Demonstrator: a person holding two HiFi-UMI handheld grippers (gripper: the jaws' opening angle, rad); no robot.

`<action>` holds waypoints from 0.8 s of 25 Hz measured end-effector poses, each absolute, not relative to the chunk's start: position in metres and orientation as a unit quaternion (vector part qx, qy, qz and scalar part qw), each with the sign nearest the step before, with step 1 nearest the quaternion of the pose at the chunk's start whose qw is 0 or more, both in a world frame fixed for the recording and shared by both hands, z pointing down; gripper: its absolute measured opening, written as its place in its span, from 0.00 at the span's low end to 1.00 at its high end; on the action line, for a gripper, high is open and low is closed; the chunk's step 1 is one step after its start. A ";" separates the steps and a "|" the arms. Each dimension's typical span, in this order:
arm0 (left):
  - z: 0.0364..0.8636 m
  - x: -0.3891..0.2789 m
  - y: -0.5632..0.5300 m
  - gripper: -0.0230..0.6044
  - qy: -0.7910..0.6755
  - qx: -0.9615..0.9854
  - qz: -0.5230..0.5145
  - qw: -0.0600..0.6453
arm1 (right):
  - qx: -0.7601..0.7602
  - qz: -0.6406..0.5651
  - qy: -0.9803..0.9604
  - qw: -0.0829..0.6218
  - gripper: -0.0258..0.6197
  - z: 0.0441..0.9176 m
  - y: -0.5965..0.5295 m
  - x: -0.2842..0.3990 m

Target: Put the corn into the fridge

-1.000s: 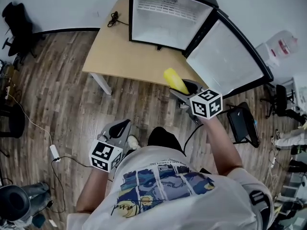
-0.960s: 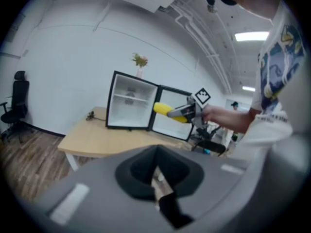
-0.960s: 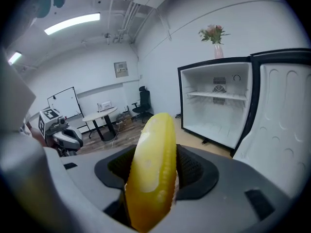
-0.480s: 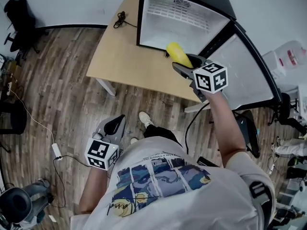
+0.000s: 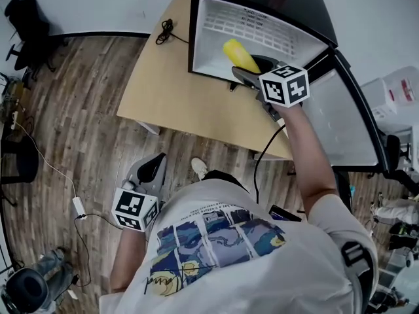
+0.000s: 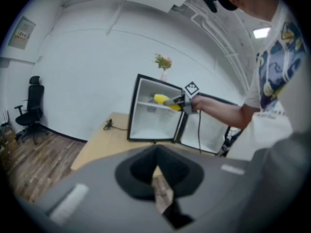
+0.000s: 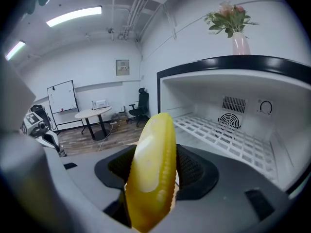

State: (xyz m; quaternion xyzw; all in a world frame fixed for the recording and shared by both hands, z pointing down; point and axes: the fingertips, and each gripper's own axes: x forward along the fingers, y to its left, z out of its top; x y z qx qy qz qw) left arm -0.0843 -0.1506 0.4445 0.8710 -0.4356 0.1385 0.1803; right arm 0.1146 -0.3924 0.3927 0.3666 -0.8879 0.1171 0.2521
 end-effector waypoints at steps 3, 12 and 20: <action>0.446 -0.084 -0.164 0.05 -0.443 0.867 0.139 0.182 | 0.367 0.110 -0.887 0.256 0.43 0.390 -0.419 0.113; 0.447 -0.094 -0.187 0.05 -0.476 0.849 0.141 0.183 | 0.380 0.070 -0.877 0.285 0.43 0.393 -0.491 0.110; 0.450 -0.112 -0.194 0.05 -0.511 0.826 0.141 0.191 | 0.384 0.033 -0.866 0.318 0.43 0.403 -0.533 0.099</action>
